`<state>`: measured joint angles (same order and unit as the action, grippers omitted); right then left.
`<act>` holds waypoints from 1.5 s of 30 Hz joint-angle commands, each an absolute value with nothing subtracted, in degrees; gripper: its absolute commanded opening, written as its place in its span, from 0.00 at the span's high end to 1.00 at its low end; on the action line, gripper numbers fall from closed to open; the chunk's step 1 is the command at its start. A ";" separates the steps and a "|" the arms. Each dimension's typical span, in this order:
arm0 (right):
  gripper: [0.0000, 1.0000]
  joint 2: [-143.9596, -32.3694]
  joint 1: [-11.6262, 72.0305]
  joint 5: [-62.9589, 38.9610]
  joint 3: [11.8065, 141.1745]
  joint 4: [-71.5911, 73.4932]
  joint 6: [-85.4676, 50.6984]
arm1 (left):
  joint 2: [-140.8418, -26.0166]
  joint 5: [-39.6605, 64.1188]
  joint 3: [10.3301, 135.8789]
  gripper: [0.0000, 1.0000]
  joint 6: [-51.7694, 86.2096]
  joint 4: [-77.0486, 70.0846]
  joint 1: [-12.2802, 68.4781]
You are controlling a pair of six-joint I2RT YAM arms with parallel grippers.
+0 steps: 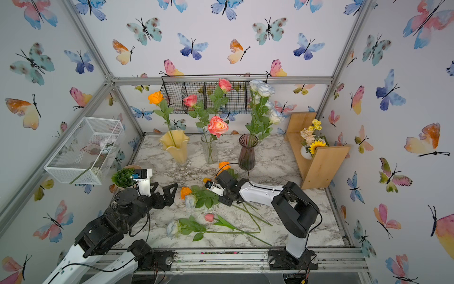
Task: Arrange the flowers in different vases according to their colors
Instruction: Pick up the flower at the center of the board.
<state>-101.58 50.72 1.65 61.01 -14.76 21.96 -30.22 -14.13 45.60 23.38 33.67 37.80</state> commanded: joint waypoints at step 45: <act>0.98 -80.45 51.07 -7.11 84.60 3.73 5.77 | -24.12 -17.66 44.31 0.01 23.61 32.60 36.56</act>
<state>-83.11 50.74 -7.03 82.24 -2.02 9.50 -24.05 -15.70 45.01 23.46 33.30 36.97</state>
